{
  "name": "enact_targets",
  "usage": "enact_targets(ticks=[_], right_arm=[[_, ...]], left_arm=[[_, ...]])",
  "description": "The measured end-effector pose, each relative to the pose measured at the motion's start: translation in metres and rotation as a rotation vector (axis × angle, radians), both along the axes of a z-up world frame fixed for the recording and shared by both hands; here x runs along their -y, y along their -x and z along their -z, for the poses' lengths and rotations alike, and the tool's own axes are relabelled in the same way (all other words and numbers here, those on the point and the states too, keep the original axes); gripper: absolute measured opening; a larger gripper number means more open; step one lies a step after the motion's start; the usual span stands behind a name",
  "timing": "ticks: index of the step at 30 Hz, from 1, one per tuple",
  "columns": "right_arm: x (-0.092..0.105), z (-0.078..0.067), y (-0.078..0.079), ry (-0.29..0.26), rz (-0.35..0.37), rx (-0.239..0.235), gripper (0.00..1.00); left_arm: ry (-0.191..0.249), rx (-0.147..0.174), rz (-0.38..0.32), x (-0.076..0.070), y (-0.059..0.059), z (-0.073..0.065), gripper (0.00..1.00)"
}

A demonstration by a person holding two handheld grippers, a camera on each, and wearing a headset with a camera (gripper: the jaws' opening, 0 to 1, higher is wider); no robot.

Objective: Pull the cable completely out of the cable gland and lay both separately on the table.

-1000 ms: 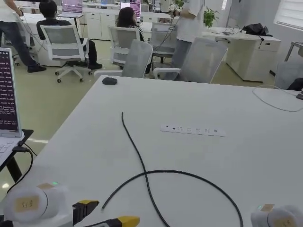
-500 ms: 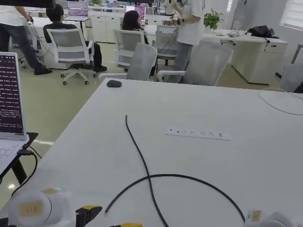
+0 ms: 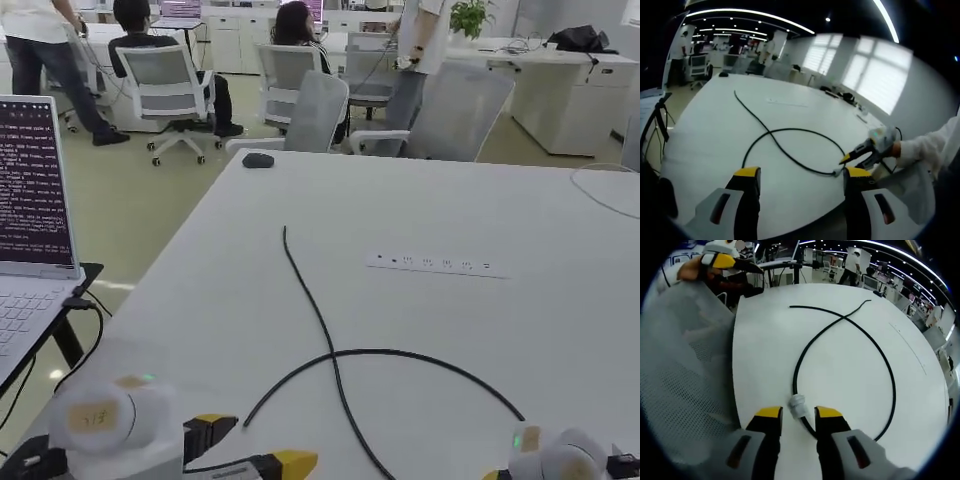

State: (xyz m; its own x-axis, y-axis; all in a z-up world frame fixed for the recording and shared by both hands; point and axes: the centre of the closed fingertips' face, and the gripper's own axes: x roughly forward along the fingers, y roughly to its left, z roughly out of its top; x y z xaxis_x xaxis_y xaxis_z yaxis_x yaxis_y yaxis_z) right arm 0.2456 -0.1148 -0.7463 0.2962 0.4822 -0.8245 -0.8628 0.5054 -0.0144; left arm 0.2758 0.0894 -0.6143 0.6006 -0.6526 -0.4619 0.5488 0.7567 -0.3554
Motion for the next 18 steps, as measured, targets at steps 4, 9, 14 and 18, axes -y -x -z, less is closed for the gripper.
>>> enact_targets(ticks=[4,9,14,18], right_arm=[[0.003,0.008,-0.001,0.01,-0.011,-0.014,0.22],[0.0,0.011,0.0,0.006,-0.04,-0.003,0.14],[-0.001,0.013,-0.001,0.011,-0.045,0.003,0.12],[-0.002,0.008,0.0,0.019,-0.06,0.024,0.11]], left_arm=[[-0.007,-0.006,0.009,0.001,0.001,0.002,0.66],[-0.013,-0.003,0.026,0.004,0.003,0.002,0.64],[-0.023,0.002,0.052,0.008,0.006,0.003,0.61],[-0.026,0.014,0.077,0.013,0.008,0.001,0.58]])
